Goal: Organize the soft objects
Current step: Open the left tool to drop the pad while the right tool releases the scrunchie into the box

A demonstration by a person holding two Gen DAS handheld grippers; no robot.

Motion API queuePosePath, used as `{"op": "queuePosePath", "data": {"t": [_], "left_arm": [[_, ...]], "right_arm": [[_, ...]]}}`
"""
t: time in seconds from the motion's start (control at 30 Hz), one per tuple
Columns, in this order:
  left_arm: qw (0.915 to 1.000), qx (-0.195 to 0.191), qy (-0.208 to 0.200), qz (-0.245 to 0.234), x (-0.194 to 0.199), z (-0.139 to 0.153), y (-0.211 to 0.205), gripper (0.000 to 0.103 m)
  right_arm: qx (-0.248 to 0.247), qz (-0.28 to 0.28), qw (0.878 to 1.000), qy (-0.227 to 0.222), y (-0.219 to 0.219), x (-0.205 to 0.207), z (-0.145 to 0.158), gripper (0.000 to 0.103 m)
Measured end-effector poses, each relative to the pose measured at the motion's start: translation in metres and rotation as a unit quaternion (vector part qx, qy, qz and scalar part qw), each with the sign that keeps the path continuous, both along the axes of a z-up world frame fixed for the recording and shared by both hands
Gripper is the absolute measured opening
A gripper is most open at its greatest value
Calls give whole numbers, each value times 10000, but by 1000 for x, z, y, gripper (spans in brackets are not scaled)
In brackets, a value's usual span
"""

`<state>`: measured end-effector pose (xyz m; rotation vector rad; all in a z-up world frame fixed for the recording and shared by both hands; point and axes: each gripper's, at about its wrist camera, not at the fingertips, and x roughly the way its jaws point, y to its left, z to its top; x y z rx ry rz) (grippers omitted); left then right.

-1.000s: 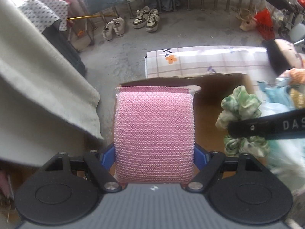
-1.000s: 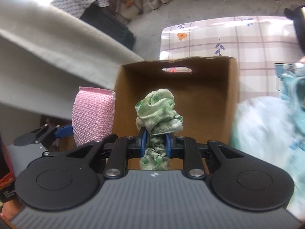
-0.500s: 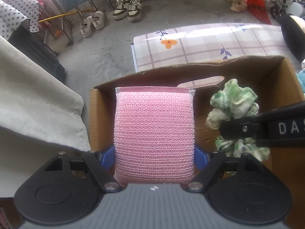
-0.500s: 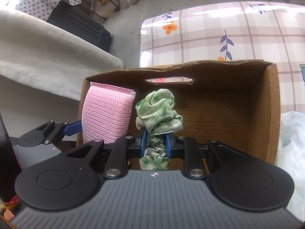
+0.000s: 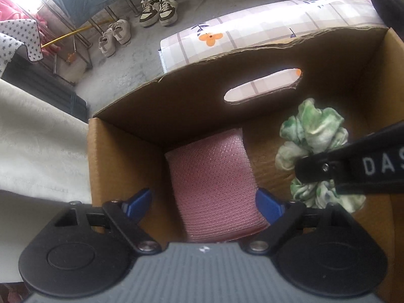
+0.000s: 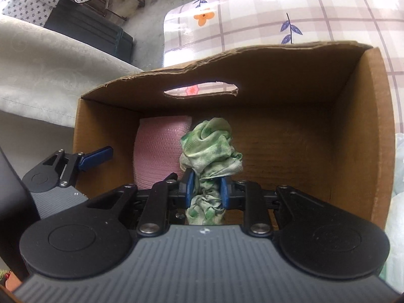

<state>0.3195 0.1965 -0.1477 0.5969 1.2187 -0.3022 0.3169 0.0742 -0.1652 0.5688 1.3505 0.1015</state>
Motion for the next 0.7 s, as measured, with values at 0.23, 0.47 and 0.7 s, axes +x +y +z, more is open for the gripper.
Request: {"op": "queuePosePath", "data": {"t": [0.23,0.47,0.7], "left_arm": [[9999,-112,-6,22,-1,15,7,90],[9999,-135,-1,-12,0,19,10,90],[9996,-267,-17,27,-6,31,6,90]], "right_arm": [[87,-89,9999,-11,2,10,-6,23],[112,-29,9996,-271,10,25,-4,51],[144,12,9990,-429,6,21,16,54]]}}
